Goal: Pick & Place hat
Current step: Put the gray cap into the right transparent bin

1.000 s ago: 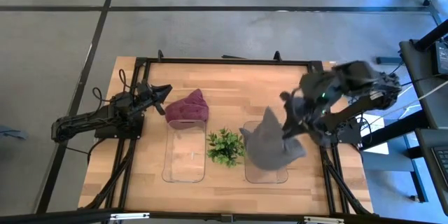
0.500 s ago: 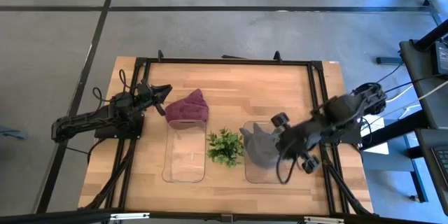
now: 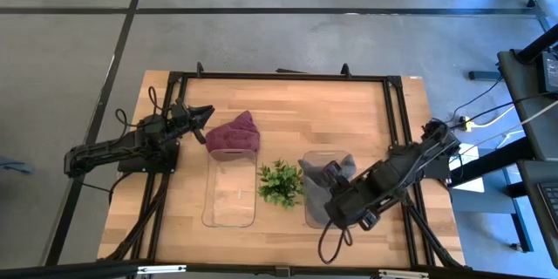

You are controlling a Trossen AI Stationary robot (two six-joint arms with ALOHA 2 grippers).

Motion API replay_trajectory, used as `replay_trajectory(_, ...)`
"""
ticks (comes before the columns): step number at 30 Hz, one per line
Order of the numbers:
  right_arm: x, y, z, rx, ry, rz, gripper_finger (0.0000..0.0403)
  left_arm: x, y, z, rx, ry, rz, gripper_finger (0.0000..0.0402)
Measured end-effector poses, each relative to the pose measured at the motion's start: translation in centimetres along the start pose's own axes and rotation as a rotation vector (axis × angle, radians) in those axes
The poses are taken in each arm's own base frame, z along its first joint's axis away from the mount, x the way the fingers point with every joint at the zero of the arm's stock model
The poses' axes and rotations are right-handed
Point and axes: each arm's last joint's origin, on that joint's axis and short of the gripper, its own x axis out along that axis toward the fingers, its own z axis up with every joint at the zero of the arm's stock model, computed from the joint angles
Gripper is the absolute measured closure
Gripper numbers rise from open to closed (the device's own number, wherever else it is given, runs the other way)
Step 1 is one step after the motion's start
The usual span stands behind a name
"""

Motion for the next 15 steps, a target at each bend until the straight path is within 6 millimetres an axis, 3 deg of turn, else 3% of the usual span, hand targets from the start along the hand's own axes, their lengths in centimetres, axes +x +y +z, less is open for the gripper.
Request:
replay_trajectory(8, 1.2, -0.3, 0.6, -0.123, 0.06, -0.119, 0.0346, 0.1, 0.0, -0.1, 0.007, 0.017, 0.002, 0.0345)
replay_trajectory(15, 3.2, -0.1, 1.4, -0.129, 0.122, -0.129, 0.0345, 0.4, -0.1, -0.5, 0.022, 0.058, 0.007, 0.0345)
